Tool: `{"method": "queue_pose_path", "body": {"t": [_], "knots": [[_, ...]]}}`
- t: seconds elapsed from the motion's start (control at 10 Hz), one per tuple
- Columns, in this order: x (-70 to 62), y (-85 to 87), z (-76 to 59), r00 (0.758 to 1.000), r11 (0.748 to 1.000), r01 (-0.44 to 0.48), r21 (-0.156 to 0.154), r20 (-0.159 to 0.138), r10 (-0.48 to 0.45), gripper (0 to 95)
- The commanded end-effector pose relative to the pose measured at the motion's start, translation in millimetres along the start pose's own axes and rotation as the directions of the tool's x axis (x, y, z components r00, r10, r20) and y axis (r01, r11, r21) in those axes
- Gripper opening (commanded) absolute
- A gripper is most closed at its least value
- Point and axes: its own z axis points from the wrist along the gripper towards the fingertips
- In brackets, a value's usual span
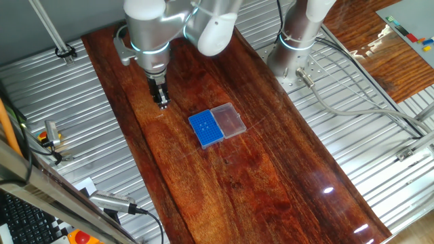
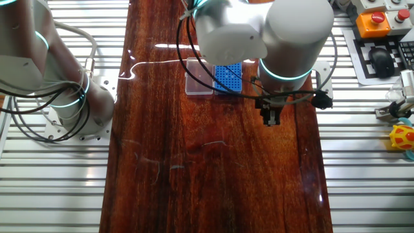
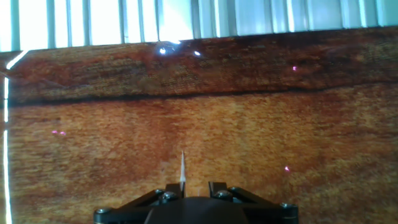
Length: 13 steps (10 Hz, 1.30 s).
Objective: Insert a small pipette tip into the holder for small pipette tips
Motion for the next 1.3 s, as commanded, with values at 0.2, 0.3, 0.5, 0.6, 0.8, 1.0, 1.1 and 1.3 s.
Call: {"method": "queue_pose_path", "body": {"t": [0.2, 0.3, 0.5, 0.6, 0.8, 1.0, 1.1, 1.3], "knots": [[-1.4, -0.1, 2.1, 1.0, 0.999, -0.031, -0.013, -0.006, 0.031, 19.0], [-1.4, -0.1, 2.1, 0.999, 0.999, -0.04, -0.012, -0.004, 0.04, 19.0], [-3.2, 1.6, 2.9, 0.998, 0.998, -0.06, -0.01, -0.006, 0.059, 19.0], [-4.4, 3.0, 3.9, 0.998, 0.998, -0.06, -0.011, -0.007, 0.06, 19.0], [-6.2, 8.1, 7.2, 0.998, 0.998, -0.06, -0.01, -0.009, 0.06, 19.0], [-8.3, 14.2, 11.6, 0.997, 0.997, -0.071, -0.008, -0.007, 0.071, 19.0], [-9.5, 17.8, 14.2, 0.997, 0.997, -0.076, -0.004, -0.006, 0.076, 19.0], [-9.5, 18.7, 17.6, 0.997, 0.997, -0.075, -0.004, -0.006, 0.075, 19.0]]}}
